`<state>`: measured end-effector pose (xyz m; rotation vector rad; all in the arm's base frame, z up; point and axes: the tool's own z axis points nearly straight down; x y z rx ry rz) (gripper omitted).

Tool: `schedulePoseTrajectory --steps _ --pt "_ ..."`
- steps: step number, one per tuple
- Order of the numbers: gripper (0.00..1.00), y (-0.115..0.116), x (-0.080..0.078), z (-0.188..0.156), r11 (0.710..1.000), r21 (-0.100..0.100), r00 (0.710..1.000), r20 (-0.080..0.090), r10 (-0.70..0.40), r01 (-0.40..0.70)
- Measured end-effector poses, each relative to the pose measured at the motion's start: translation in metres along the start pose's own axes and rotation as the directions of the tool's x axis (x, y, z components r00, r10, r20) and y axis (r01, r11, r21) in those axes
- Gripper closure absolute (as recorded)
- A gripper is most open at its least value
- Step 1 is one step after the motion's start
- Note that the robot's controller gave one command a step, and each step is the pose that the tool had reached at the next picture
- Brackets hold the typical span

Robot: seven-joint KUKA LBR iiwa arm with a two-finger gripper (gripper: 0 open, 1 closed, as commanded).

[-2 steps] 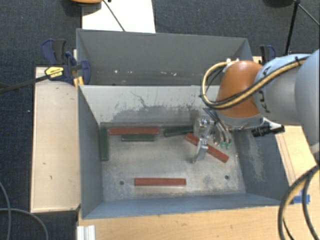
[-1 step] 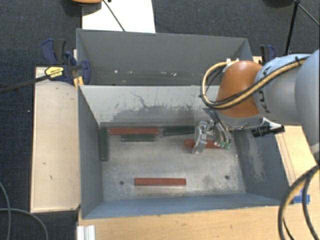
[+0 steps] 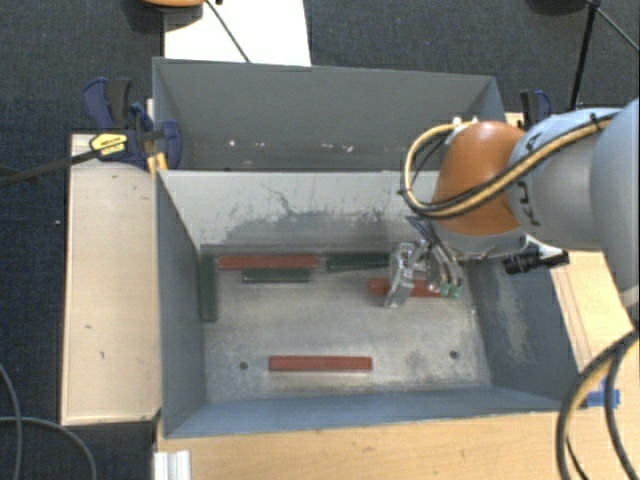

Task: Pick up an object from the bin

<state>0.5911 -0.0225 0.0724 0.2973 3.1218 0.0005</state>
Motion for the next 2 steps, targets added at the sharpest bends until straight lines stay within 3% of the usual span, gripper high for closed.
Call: schedulePoseTrajectory --steps 1,2 --pt "1.00 -0.0149 0.0215 -0.1180 0.999 0.001 0.999 -0.004 -0.035 0.035" --pt "1.00 -0.0149 0.0216 -0.1180 0.999 0.000 0.999 -0.004 -0.036 0.036"
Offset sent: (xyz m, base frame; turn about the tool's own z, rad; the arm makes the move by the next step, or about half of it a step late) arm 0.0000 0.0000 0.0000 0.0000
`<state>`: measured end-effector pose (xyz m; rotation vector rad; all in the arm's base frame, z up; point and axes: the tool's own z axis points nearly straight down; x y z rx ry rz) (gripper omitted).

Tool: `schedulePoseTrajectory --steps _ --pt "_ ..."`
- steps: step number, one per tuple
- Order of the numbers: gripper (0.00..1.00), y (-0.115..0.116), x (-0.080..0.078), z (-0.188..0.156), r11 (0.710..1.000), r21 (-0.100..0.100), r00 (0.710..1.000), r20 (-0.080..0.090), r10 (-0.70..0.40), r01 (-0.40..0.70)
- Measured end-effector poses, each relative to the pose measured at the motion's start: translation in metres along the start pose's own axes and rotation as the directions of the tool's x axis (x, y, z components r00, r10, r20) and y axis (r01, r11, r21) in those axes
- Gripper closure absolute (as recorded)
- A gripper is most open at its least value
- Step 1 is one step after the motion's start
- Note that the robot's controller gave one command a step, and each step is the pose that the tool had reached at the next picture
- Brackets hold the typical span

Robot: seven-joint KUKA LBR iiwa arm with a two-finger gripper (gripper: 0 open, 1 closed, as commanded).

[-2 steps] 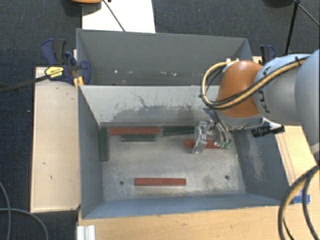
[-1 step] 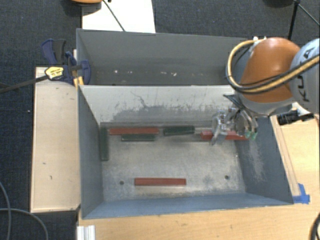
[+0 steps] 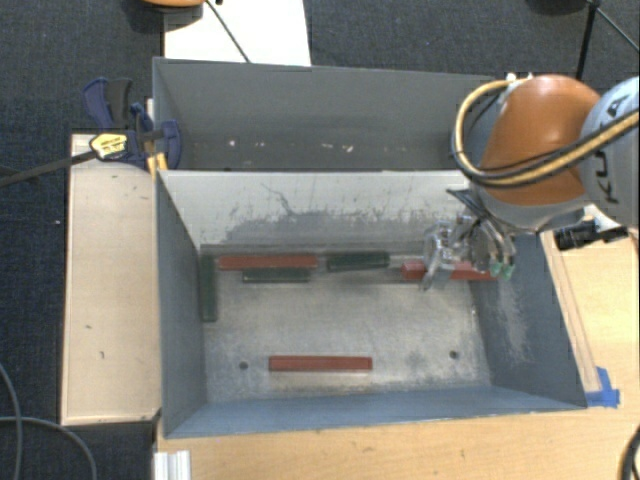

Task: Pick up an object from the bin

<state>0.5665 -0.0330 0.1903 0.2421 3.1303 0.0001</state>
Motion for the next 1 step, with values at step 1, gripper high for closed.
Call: schedulePoseTrajectory --steps 1 --pt "1.00 0.0034 0.0040 -0.0199 1.000 0.000 1.000 -0.001 0.003 -0.003"
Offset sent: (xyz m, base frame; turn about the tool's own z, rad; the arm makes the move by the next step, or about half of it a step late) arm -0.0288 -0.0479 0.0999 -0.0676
